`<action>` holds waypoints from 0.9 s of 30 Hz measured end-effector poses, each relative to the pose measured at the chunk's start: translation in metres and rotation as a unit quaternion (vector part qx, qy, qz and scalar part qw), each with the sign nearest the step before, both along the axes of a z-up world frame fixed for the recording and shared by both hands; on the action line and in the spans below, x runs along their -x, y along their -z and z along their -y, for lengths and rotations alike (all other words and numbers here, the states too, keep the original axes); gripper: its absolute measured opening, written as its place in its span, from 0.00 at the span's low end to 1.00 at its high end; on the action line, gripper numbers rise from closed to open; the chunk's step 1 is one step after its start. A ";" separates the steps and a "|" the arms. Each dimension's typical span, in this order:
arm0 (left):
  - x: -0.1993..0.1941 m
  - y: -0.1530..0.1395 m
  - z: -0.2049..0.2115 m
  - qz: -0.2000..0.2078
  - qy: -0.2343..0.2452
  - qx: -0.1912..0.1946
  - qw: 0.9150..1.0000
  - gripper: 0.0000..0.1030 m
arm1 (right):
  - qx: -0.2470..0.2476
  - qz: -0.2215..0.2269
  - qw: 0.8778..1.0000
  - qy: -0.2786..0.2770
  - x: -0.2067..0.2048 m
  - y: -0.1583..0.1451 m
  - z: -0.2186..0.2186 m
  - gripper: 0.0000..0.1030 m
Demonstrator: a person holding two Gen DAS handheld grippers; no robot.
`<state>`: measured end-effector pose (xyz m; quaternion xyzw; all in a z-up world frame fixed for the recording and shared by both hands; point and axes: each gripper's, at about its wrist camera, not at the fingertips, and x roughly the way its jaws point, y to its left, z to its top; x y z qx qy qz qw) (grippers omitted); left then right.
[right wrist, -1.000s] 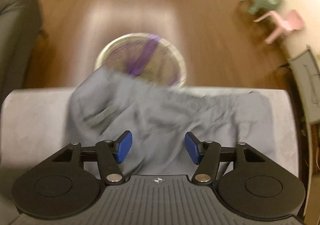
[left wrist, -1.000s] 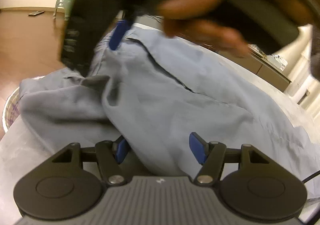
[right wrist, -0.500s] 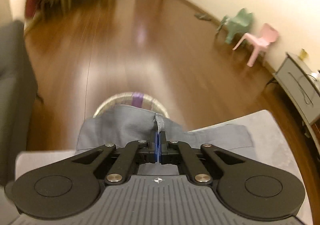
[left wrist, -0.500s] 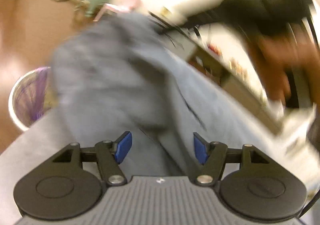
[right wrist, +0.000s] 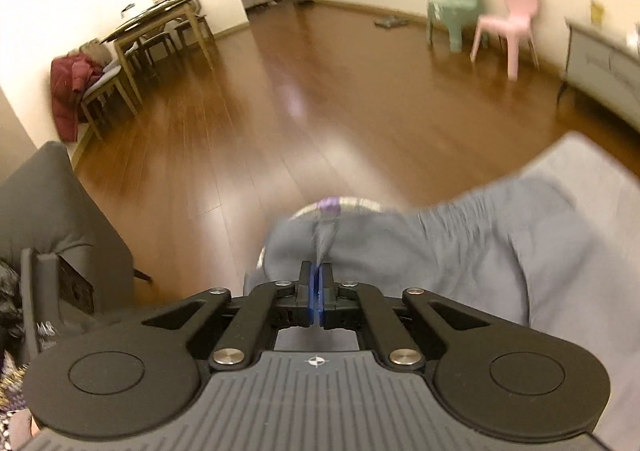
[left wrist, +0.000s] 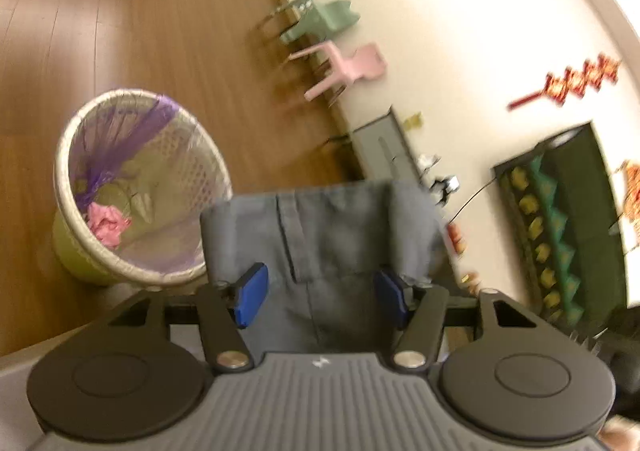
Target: Fold clothes
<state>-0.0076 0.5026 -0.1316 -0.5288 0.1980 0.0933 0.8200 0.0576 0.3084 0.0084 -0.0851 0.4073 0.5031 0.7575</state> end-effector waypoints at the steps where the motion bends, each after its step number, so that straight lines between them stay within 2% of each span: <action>1: 0.001 -0.001 -0.001 0.011 0.001 0.005 1.000 0.65 | -0.012 -0.019 1.000 0.013 -0.004 0.001 0.011 0.23; 2: 0.003 -0.003 -0.003 0.022 0.002 0.009 1.000 0.66 | -0.032 -0.026 0.998 0.037 -0.007 0.002 0.026 0.41; 3: 0.000 -0.006 0.000 0.024 0.013 0.003 1.000 0.69 | -0.048 -0.029 0.997 0.054 -0.009 -0.001 0.045 0.46; 6: -0.014 -0.017 0.015 0.017 0.051 -0.040 0.998 0.72 | -0.054 -0.017 0.996 0.075 0.005 0.005 0.095 0.46; 7: -0.019 -0.022 0.024 0.014 0.065 -0.059 0.996 0.75 | -0.038 -0.005 0.996 0.074 0.016 0.011 0.107 0.47; 10: -0.034 -0.038 0.050 -0.012 0.084 -0.121 0.989 0.75 | 0.006 0.025 0.998 0.061 0.054 0.031 0.136 0.46; 11: -0.036 -0.041 0.058 -0.026 0.082 -0.151 0.985 0.66 | 0.018 0.032 0.998 0.052 0.069 0.037 0.144 0.46; 12: -0.032 -0.038 0.056 -0.041 0.074 -0.151 0.985 0.14 | 0.024 0.033 0.998 0.041 0.081 0.045 0.145 0.46; 13: -0.027 -0.034 0.052 -0.056 0.066 -0.148 0.985 0.03 | 0.025 0.033 0.998 0.042 0.089 0.048 0.153 0.46; 14: -0.021 -0.030 0.049 -0.070 0.057 -0.145 0.985 0.02 | 0.025 0.033 0.998 0.044 0.097 0.050 0.162 0.46; 16: -0.001 -0.008 0.030 -0.079 0.041 -0.052 0.995 0.03 | 0.026 0.033 0.998 0.047 0.114 0.054 0.180 0.47; 17: 0.009 0.006 0.018 -0.082 0.034 -0.001 0.996 0.03 | 0.026 0.033 0.998 0.048 0.122 0.057 0.189 0.51; 18: 0.013 0.013 0.012 -0.074 0.033 0.025 0.996 0.05 | 0.026 0.033 0.998 0.050 0.130 0.059 0.198 0.56; 19: 0.017 0.013 0.010 -0.064 0.028 0.028 0.997 0.07 | 0.023 0.033 0.997 0.070 0.131 0.059 0.216 0.59; 20: 0.018 0.009 0.010 -0.063 0.022 0.011 0.998 0.10 | 0.020 0.032 0.995 0.091 0.132 0.059 0.235 0.62; 22: 0.018 -0.006 0.017 -0.065 0.007 -0.034 0.997 0.28 | 0.013 0.031 0.991 0.131 0.135 0.058 0.272 0.64; 23: 0.016 -0.014 0.023 -0.060 0.004 -0.052 0.997 0.34 | 0.008 0.023 0.987 0.157 0.130 0.057 0.299 0.64; 25: 0.009 -0.027 0.040 -0.057 0.017 -0.081 0.995 0.50 | -0.002 0.021 0.977 0.211 0.137 0.049 0.348 0.68; 27: -0.003 -0.033 0.056 -0.069 0.042 -0.105 0.991 0.52 | -0.002 0.034 0.963 0.269 0.146 0.042 0.395 0.80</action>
